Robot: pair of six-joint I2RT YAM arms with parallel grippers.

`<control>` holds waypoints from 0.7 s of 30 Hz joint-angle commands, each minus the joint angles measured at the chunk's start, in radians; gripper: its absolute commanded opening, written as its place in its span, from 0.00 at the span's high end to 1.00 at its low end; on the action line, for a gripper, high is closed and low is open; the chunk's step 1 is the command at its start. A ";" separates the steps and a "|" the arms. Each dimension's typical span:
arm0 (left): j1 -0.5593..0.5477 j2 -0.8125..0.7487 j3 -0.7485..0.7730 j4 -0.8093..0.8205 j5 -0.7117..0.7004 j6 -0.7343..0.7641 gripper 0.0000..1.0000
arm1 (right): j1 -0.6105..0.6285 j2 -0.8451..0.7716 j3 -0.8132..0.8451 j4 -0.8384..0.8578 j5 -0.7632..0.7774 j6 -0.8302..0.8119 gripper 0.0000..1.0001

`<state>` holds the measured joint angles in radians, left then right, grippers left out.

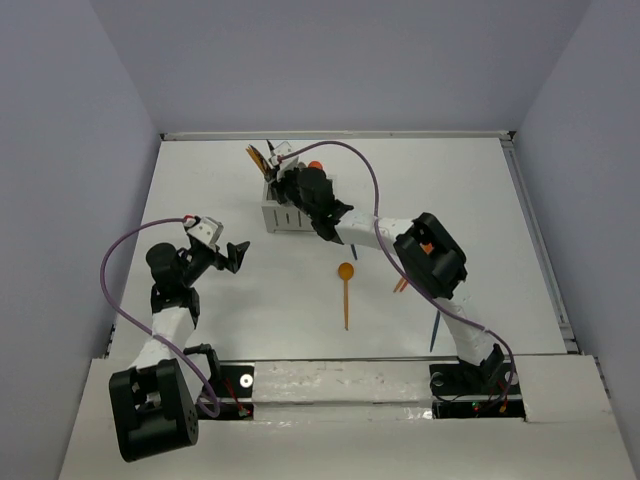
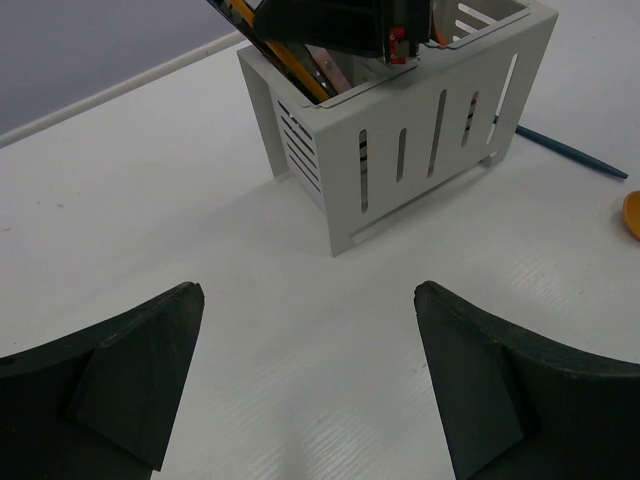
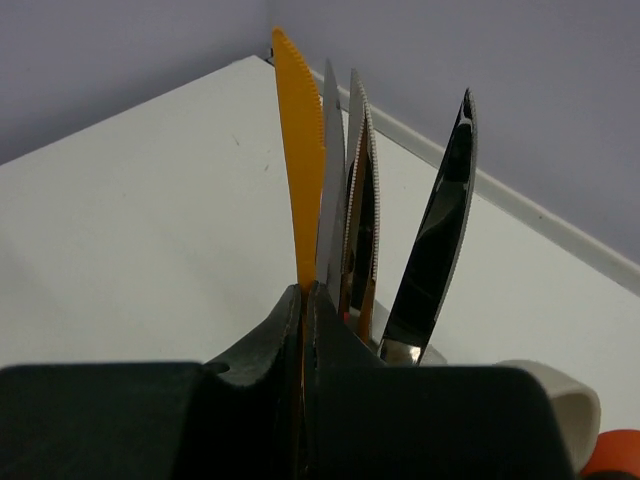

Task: Sort the eating utensils into containers

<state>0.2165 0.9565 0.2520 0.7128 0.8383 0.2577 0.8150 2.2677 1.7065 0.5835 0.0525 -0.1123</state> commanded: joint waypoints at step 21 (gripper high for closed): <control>-0.002 -0.068 -0.033 0.050 0.008 0.028 0.01 | -0.180 -0.679 -0.326 -0.905 0.127 0.301 0.34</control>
<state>0.2169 0.9123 0.2356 0.7132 0.8406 0.2684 0.7841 1.5761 1.4254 0.0719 0.2092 0.0414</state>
